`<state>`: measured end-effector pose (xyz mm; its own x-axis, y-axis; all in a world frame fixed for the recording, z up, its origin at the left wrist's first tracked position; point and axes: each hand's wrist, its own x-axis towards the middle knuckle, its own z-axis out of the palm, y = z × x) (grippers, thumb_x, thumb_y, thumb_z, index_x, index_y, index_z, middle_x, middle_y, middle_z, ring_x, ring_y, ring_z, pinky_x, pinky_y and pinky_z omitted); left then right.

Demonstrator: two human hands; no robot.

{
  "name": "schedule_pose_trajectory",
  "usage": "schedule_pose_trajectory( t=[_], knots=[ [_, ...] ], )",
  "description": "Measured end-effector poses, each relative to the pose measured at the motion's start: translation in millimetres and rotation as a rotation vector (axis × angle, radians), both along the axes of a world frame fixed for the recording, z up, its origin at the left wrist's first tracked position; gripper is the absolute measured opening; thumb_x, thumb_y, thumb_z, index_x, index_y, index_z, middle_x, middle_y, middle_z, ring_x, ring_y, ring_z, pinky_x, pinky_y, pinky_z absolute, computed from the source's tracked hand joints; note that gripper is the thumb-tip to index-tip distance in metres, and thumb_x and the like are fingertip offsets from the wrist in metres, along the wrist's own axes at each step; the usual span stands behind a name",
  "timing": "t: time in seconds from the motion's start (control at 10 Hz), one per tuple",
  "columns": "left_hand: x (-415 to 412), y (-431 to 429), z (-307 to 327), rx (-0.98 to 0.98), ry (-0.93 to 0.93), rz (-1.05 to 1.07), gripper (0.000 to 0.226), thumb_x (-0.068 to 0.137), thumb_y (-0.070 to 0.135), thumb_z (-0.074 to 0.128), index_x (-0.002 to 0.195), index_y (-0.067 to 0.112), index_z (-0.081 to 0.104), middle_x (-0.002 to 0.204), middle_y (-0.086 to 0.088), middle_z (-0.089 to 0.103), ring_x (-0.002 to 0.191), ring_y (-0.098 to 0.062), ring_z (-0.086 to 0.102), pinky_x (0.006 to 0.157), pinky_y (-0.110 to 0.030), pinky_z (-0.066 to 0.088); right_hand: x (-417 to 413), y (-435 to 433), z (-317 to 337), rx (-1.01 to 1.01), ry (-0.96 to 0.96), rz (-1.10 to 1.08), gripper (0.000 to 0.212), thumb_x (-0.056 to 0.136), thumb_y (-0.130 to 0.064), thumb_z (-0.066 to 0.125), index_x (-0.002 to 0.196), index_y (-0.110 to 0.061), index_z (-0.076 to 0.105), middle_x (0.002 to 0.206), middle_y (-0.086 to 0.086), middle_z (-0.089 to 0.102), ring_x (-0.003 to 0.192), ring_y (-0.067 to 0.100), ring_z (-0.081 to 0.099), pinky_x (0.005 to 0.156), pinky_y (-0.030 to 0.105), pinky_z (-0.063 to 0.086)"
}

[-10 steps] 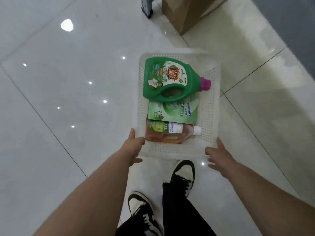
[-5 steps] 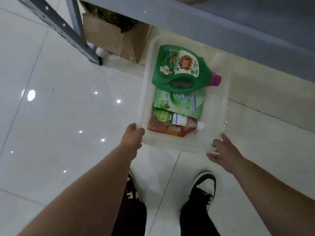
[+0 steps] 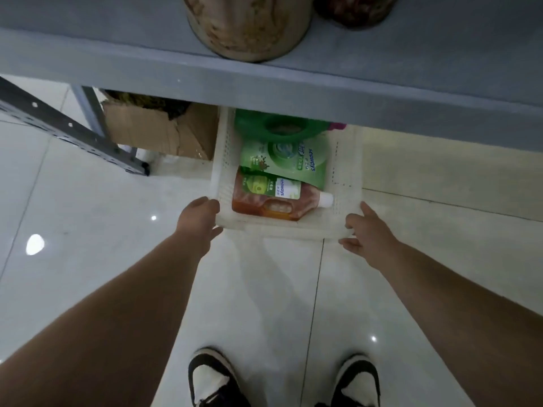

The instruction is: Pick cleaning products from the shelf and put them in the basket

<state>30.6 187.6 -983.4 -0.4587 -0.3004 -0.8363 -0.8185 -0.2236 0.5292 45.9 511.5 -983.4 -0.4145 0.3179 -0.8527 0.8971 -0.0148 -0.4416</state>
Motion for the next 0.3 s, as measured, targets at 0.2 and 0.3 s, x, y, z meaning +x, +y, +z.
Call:
schedule_pose_trajectory(
  t=[0.2,0.3],
  knots=[
    [-48.9,5.0,-2.0,-0.002,0.135,0.001,0.011,0.086,0.009,0.056,0.092,0.009,0.065,0.105,-0.014,0.062,0.1,-0.03,0.06,0.095,-0.037,0.05,-49.7,1.9,-1.8,-0.03,0.122,-0.041,0.078,0.093,-0.002,0.055,0.161,-0.03,0.029,0.121,0.007,0.053,0.098,0.029,0.065,0.088,0.035,0.059],
    [-50.7,8.6,-2.2,0.002,0.17,-0.084,0.04,0.096,0.004,0.058,0.136,0.007,0.058,0.116,-0.005,0.056,0.11,-0.022,0.054,0.104,-0.034,0.047,-46.8,9.0,4.2,-0.126,0.21,-0.005,0.067,0.1,0.004,0.051,0.161,-0.016,0.03,0.125,0.016,0.06,0.117,0.03,0.064,0.091,0.031,0.056]
  ],
)
